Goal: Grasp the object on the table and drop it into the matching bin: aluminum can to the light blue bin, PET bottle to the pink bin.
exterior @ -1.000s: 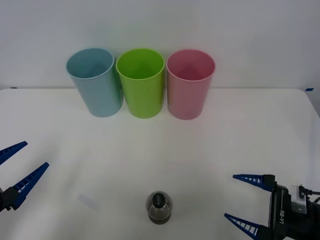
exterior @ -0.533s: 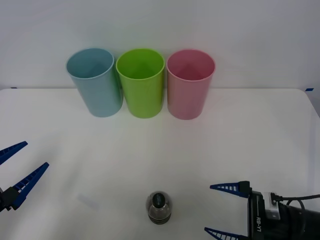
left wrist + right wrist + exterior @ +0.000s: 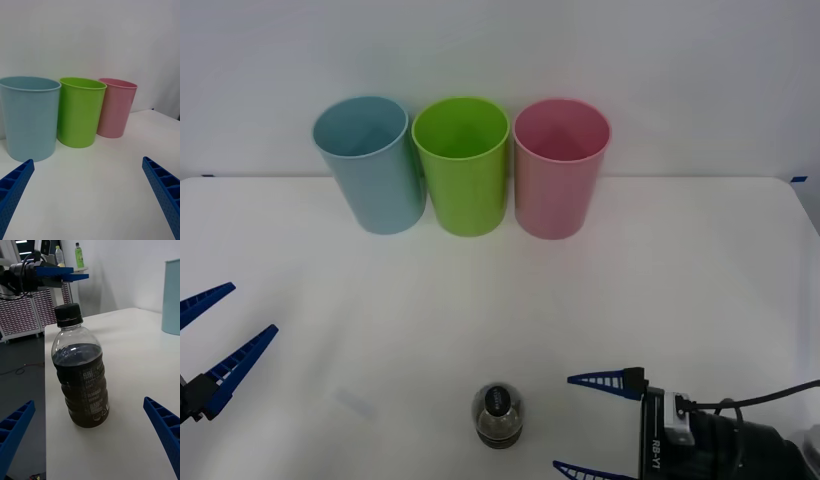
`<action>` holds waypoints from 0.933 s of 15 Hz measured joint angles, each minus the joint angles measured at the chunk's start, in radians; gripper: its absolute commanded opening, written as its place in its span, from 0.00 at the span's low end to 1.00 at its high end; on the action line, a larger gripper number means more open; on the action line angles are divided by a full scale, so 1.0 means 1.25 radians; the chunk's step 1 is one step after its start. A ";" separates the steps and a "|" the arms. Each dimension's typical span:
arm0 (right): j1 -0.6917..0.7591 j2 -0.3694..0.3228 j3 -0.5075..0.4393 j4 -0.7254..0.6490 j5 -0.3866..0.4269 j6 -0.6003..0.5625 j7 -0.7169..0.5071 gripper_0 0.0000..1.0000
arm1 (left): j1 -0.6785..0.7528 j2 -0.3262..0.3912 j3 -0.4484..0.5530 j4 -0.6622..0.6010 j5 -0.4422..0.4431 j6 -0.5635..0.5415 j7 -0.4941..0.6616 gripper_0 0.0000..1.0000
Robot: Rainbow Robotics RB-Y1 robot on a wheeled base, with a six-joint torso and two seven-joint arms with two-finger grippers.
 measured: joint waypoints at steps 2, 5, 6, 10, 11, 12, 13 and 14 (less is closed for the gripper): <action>-0.007 0.025 0.007 0.000 0.019 0.014 0.013 1.00 | 0.000 0.000 0.000 0.000 0.000 0.000 0.000 1.00; -0.017 0.036 0.045 0.000 0.025 0.066 0.035 1.00 | 0.000 0.000 0.000 0.000 0.000 0.000 0.000 1.00; -0.022 0.036 0.058 0.000 0.025 0.082 0.045 1.00 | 0.000 0.000 0.000 0.000 0.000 0.000 0.000 1.00; -0.041 0.036 0.107 0.000 0.025 0.129 0.076 1.00 | 0.000 0.000 0.000 0.000 0.000 0.000 0.000 1.00; -0.044 0.036 0.118 0.000 0.025 0.142 0.081 1.00 | 0.000 0.000 0.000 0.000 0.000 0.000 0.000 1.00; -0.046 0.036 0.128 0.000 0.025 0.157 0.086 1.00 | 0.000 0.000 0.000 0.000 0.000 0.000 0.000 1.00; -0.049 0.036 0.139 0.000 0.025 0.174 0.092 1.00 | 0.000 0.000 0.000 0.000 0.000 0.000 0.000 1.00; -0.052 0.036 0.150 0.000 0.025 0.188 0.096 1.00 | 0.000 0.000 0.000 0.000 0.000 0.000 0.000 1.00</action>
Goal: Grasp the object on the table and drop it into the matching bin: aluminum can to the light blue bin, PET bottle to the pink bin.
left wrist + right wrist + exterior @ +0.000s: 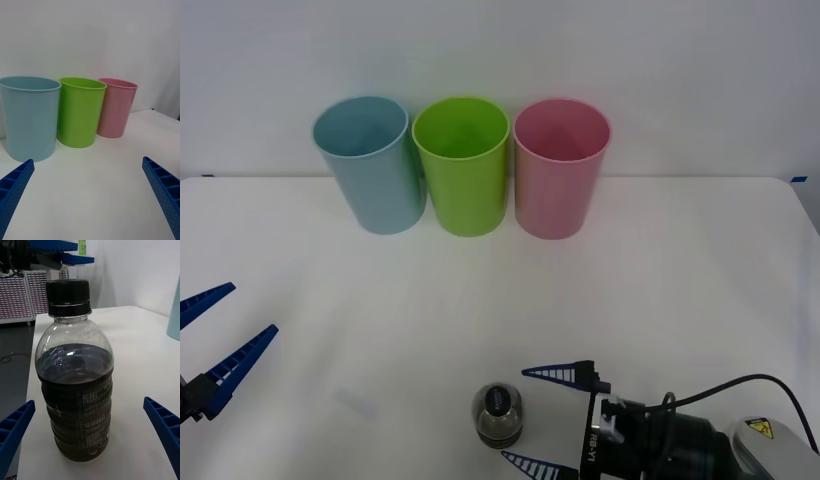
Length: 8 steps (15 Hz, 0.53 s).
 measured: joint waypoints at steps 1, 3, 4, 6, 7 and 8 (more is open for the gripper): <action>-0.003 0.000 0.012 0.000 0.000 0.015 0.004 1.00 | 0.000 0.000 0.000 0.000 0.000 0.000 0.000 1.00; -0.006 0.000 0.029 0.000 0.000 0.037 0.008 1.00 | 0.000 0.000 0.000 0.000 0.000 0.000 0.000 1.00; -0.007 0.001 0.035 0.000 -0.001 0.045 0.010 1.00 | 0.000 0.000 0.000 0.000 0.000 0.000 0.000 1.00; -0.009 0.005 0.047 0.000 0.000 0.059 0.013 1.00 | 0.000 0.000 0.000 0.000 0.000 0.000 0.000 1.00; -0.011 0.007 0.054 0.000 0.000 0.066 0.014 1.00 | 0.000 0.000 0.000 0.000 0.000 0.000 0.000 1.00; -0.012 0.010 0.061 0.000 0.000 0.075 0.015 1.00 | 0.000 0.000 0.000 0.000 0.000 0.000 0.000 1.00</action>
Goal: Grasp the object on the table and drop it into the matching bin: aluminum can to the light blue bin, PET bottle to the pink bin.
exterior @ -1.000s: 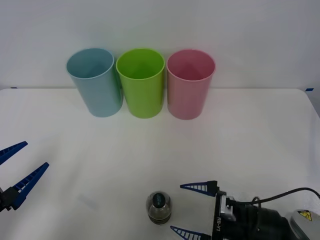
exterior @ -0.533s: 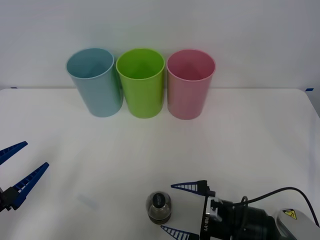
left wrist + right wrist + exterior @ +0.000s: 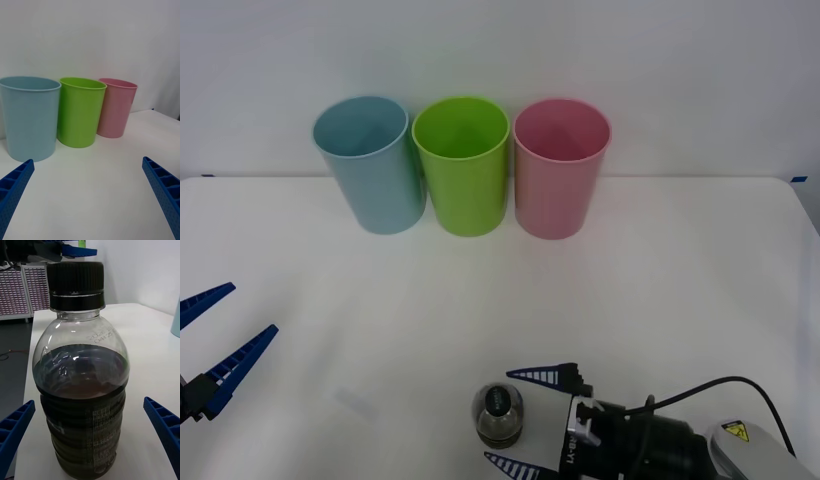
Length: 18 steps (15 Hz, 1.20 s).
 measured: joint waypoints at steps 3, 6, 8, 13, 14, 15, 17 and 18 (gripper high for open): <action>-0.003 0.012 0.014 0.000 0.000 0.023 0.003 1.00 | 0.000 0.000 0.000 0.000 0.000 0.000 0.000 1.00; -0.007 0.021 0.025 0.000 0.000 0.042 0.006 1.00 | 0.000 0.000 0.000 0.000 0.000 0.000 0.000 1.00; -0.007 0.023 0.029 0.000 0.000 0.048 0.006 1.00 | 0.000 0.000 0.000 0.000 0.000 0.000 0.000 1.00; -0.008 0.025 0.033 0.000 0.000 0.055 0.007 1.00 | 0.000 0.000 0.000 0.000 0.000 0.000 0.000 1.00; -0.008 0.025 0.033 0.000 0.000 0.055 0.007 1.00 | 0.000 0.000 0.000 0.000 0.000 0.000 0.000 1.00; -0.008 0.025 0.033 0.000 0.000 0.055 0.007 1.00 | 0.000 0.000 0.000 0.000 0.000 0.000 0.000 1.00; -0.008 0.025 0.035 0.000 0.000 0.055 0.008 0.60 | 0.000 0.000 0.000 0.000 0.000 0.000 0.000 1.00; -0.008 0.025 0.035 0.000 0.000 0.055 0.009 0.21 | 0.000 0.000 0.000 0.000 0.000 0.000 0.000 1.00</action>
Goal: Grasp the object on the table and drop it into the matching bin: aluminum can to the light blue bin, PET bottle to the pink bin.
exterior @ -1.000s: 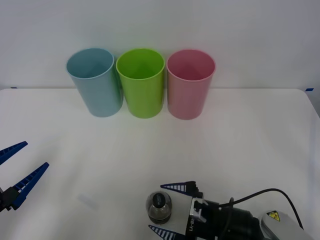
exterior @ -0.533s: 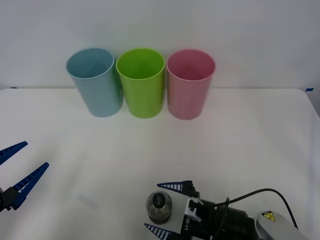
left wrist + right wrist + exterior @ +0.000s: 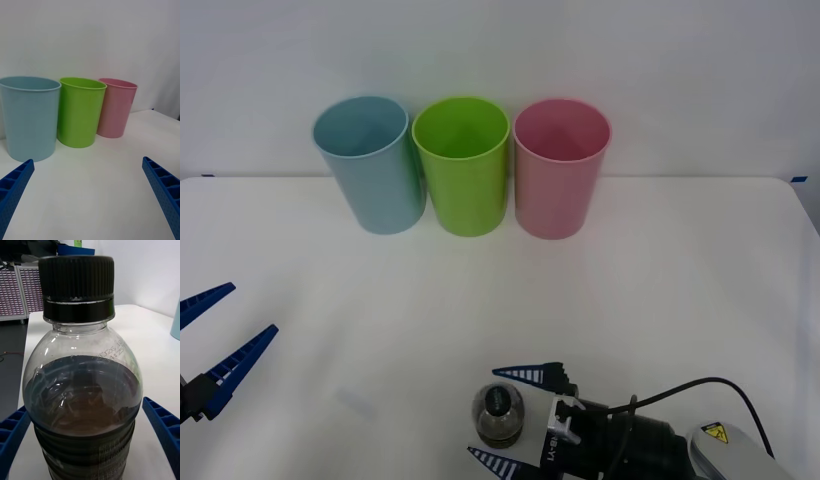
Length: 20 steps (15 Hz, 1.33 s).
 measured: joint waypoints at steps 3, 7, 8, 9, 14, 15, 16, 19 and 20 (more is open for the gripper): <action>0.001 0.001 0.000 0.000 0.000 0.001 0.003 0.00 | 0.000 0.000 0.000 0.000 0.000 0.000 0.000 1.00; -0.001 0.001 0.000 0.000 -0.003 0.005 0.004 0.00 | 0.000 0.000 0.000 0.000 0.000 0.000 0.000 1.00; -0.002 0.001 0.000 0.000 -0.003 0.007 0.003 0.00 | 0.000 0.000 0.000 0.000 0.000 0.000 0.000 1.00; -0.003 0.001 0.000 0.000 -0.004 0.009 0.004 0.00 | 0.000 0.000 0.000 0.000 0.000 0.000 0.000 1.00; -0.010 0.003 -0.011 -0.007 -0.024 0.003 0.001 0.00 | 0.000 0.000 0.000 0.000 0.000 0.000 0.000 1.00; -0.009 0.002 -0.024 -0.016 -0.027 -0.001 -0.004 0.00 | 0.000 0.000 0.000 0.000 0.000 0.000 0.000 1.00; -0.009 0.001 -0.037 -0.026 -0.030 -0.003 -0.010 0.00 | 0.000 0.000 0.000 0.000 0.000 0.000 0.000 1.00; -0.009 -0.002 -0.080 -0.061 -0.037 0.000 -0.036 0.00 | 0.000 0.000 0.000 0.000 0.000 0.000 0.000 1.00; -0.009 -0.006 -0.093 -0.077 -0.038 0.001 -0.061 0.00 | 0.000 0.000 0.000 0.000 0.000 0.000 0.000 1.00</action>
